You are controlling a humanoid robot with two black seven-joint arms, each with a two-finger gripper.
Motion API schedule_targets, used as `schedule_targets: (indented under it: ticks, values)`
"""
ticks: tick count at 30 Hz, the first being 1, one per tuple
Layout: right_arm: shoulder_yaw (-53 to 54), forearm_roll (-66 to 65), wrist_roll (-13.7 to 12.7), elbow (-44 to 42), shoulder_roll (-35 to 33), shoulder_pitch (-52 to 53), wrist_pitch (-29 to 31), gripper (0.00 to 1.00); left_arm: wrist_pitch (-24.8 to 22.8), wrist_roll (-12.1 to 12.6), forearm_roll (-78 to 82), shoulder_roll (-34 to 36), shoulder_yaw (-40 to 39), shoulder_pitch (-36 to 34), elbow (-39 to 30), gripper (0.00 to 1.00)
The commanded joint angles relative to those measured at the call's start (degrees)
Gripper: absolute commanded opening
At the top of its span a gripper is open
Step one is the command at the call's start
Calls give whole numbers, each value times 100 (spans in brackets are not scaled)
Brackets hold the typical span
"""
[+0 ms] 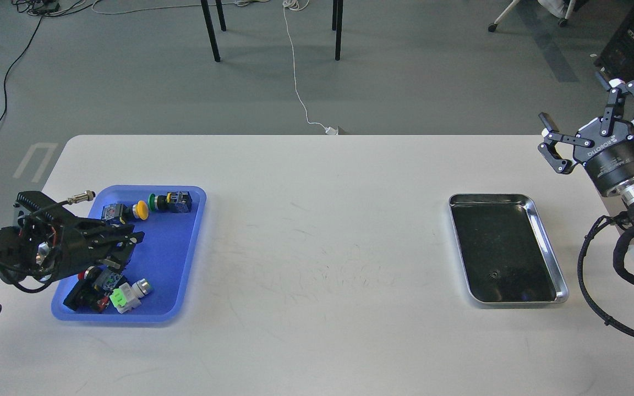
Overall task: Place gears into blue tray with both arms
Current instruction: 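Carry the ring into the blue tray and open the left gripper, then withdraw the left arm and reach the right gripper toward the metal tray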
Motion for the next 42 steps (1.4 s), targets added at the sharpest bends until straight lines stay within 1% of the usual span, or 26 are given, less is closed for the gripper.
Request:
schedule_targets:
  ticks: [1,5,8,9,13,14,17,18,19,21,24,26,30,32,35,37,42]
  values:
    - [-1,-5,0,20,-46,20,0,99,-1,12,-9,-152,-1,81,171,16]
    - [-1,3,0,20,-55,20,0,99,-1,-23,0,-302,7,99,514,19]
    - [-1,-5,0,20,-55,11,0,99,-10,-23,0,-311,7,151,567,27]
    - [-1,-5,0,29,-55,20,0,99,-10,-23,0,-311,7,160,567,33]
    - [-1,-5,0,29,-46,20,0,99,-9,-40,-385,-293,-28,117,488,65]
    - [-1,-5,0,29,-46,20,0,99,-44,-49,-657,-276,-28,90,470,70]
    - [-1,-5,0,99,-55,20,0,99,-80,-216,-1536,-240,-28,-6,470,73]
    - [-9,-5,0,108,-64,20,0,99,-89,-242,-1799,-223,-28,-129,470,75]
    - [-9,-5,0,108,-64,20,0,99,-132,-251,-2002,-205,-28,-252,470,77]
    - [-9,-5,0,108,-64,28,0,99,-290,-251,-2398,-170,-36,-463,470,78]
    - [-9,-5,0,117,-133,37,0,99,-475,-243,-3249,-161,-107,-788,470,82]
    - [-9,-5,0,152,-239,28,0,99,-475,-251,-4030,-170,-124,-1060,470,85]
    - [-9,-5,0,292,-529,20,0,99,-475,-295,-5613,-249,-186,-1587,444,85]
    - [-1,-5,0,328,-626,20,0,99,-484,-295,-6412,-415,-317,-1790,444,87]
    - [8,-5,0,337,-661,20,0,99,-484,-225,-7529,-635,-580,-1914,461,92]
    - [69,-5,0,337,-661,20,0,99,-493,-225,-8110,-741,-704,-1966,470,94]
    - [166,-5,0,337,-661,20,0,99,-493,-225,-8885,-1013,-889,-2037,470,97]
